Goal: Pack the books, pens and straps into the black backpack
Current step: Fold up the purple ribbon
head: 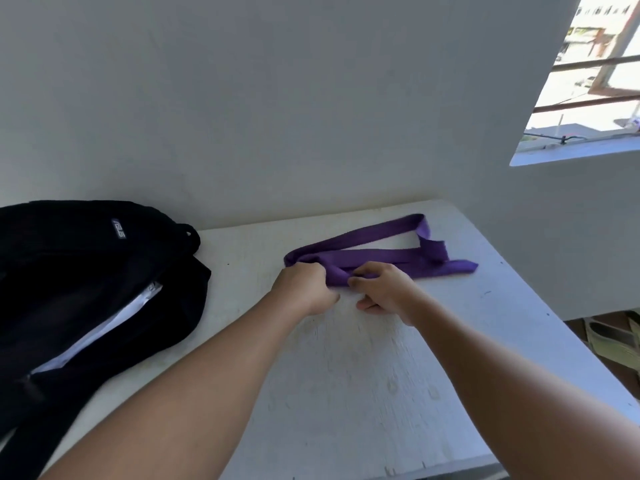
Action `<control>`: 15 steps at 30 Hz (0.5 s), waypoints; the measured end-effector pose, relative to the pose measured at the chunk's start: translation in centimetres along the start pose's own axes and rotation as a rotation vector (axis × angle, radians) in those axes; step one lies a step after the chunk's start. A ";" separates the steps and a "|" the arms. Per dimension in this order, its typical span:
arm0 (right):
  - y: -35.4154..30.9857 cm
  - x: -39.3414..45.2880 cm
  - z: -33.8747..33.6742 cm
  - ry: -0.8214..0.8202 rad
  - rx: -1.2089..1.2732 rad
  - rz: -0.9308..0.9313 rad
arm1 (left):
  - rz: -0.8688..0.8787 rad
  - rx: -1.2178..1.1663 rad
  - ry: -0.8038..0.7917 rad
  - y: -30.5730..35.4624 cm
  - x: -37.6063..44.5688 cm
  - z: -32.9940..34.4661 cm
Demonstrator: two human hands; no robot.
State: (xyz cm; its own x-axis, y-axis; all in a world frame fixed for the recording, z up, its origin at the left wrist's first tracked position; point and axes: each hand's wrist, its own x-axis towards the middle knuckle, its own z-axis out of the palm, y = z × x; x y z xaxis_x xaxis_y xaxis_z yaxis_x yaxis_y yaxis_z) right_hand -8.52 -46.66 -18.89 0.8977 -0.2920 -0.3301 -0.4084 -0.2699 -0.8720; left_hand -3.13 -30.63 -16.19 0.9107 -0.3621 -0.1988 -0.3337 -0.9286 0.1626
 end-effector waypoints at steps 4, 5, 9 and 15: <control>0.3 -0.1 0.3 -0.004 -0.030 -0.014 | 0.016 0.006 0.311 0.1 -0.7 0.3; 0.3 -0.1 0.4 -0.012 -0.034 -0.012 | 0.026 0.055 0.375 0.1 -0.6 0.4; 0.2 0.0 0.4 -0.028 -0.023 -0.001 | 0.115 0.231 0.251 -0.7 1.3 0.6; 0.6 0.6 0.5 0.019 0.031 0.016 | 0.086 -0.018 0.031 -1.4 1.5 -0.1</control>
State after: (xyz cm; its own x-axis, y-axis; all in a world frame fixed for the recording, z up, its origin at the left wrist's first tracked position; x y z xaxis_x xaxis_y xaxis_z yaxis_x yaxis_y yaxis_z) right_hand -8.18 -46.53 -19.78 0.8875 -0.3138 -0.3375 -0.4174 -0.2369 -0.8773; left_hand -1.22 -29.85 -16.59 0.8862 -0.4373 -0.1532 -0.4067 -0.8925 0.1948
